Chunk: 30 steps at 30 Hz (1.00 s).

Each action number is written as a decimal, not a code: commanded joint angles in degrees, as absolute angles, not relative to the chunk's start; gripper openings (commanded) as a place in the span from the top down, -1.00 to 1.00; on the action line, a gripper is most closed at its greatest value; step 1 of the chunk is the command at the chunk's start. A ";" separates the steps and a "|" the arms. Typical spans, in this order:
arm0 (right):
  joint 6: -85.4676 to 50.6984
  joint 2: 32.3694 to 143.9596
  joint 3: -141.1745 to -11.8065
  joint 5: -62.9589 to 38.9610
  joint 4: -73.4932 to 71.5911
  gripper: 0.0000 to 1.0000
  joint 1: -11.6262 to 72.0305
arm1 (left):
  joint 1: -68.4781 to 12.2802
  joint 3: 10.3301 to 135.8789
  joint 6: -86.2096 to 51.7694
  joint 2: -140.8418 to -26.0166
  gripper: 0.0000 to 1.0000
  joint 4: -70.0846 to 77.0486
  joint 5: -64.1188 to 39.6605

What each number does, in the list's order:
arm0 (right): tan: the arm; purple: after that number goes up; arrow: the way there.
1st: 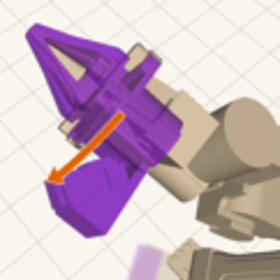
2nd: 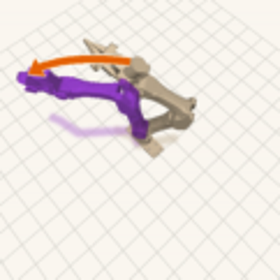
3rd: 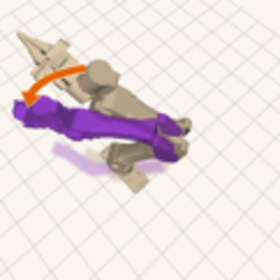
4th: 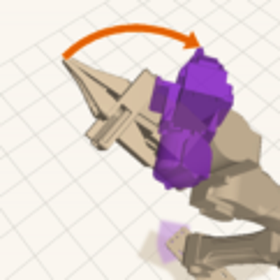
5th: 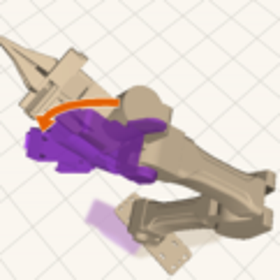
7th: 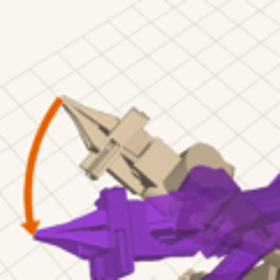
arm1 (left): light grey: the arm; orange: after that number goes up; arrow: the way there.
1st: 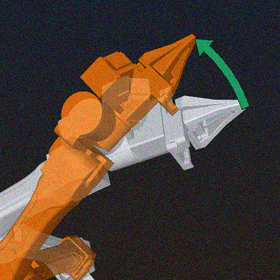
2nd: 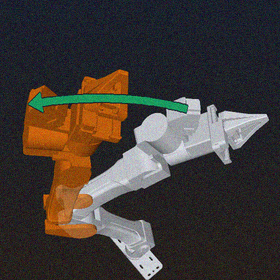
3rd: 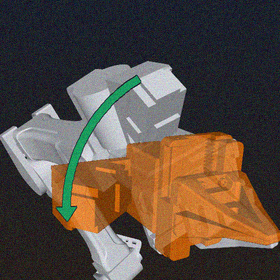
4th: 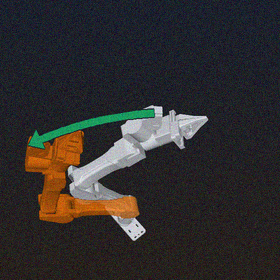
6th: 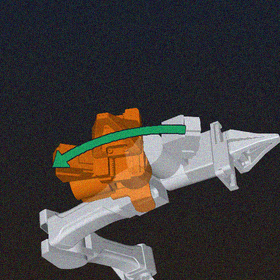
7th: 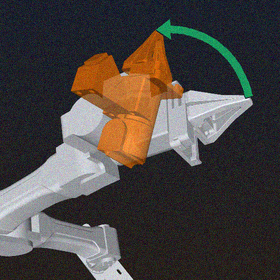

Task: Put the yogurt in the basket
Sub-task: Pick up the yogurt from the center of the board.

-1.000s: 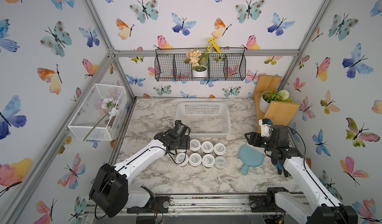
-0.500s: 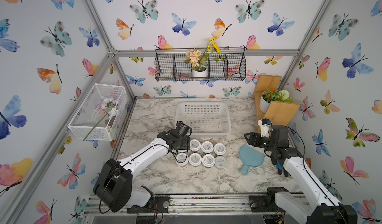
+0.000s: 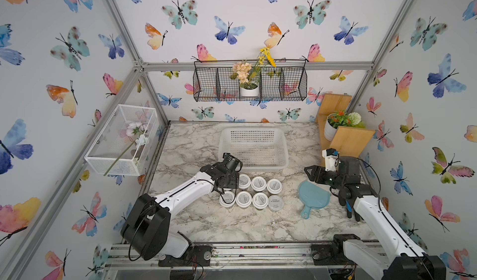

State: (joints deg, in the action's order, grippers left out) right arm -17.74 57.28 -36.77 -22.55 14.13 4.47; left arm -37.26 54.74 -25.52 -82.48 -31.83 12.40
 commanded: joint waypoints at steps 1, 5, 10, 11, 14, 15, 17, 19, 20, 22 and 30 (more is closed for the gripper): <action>-17.05 57.83 -35.95 -23.91 13.24 -0.39 4.66 | -37.52 54.05 -25.14 -83.36 -0.59 -31.64 14.99; -17.05 57.81 -35.95 -23.99 13.26 -0.39 4.68 | -37.44 53.72 -25.26 -83.52 -0.58 -31.42 15.20; -17.05 57.91 -35.86 -24.15 13.18 -0.39 4.75 | -37.45 53.07 -25.40 -83.43 -0.58 -30.94 15.33; -17.05 57.94 -35.86 -24.17 13.18 -0.40 4.75 | -37.38 52.99 -25.40 -83.41 -0.57 -30.94 15.32; -17.05 57.92 -35.90 -24.17 13.16 -0.40 4.75 | -37.51 52.87 -25.49 -83.60 -0.55 -30.92 15.19; -17.05 57.92 -35.86 -24.17 13.16 -0.39 4.77 | -37.44 52.85 -25.49 -83.63 -0.55 -30.85 15.15; -17.05 57.92 -35.86 -24.17 13.18 -0.39 4.75 | -37.52 52.65 -25.58 -83.50 -0.53 -30.88 15.25; -17.01 57.97 -35.86 -24.17 13.13 -0.39 4.75 | -37.53 52.60 -25.66 -83.50 -0.52 -30.85 15.37; -17.01 57.92 -35.84 -24.24 13.13 -0.40 4.75 | -37.53 52.62 -25.66 -83.44 -0.52 -30.93 15.39; -17.05 57.92 -35.77 -24.26 13.13 -0.40 4.75 | -37.61 52.73 -25.66 -83.32 -0.51 -31.36 15.63; -16.98 58.10 -35.68 -24.43 13.00 -0.40 4.75 | -37.71 52.87 -25.71 -83.00 -0.42 -32.17 16.44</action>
State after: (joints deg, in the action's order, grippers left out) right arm -17.74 57.67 -36.47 -22.96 14.09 4.47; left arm -37.36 53.45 -25.58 -82.91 -30.70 13.63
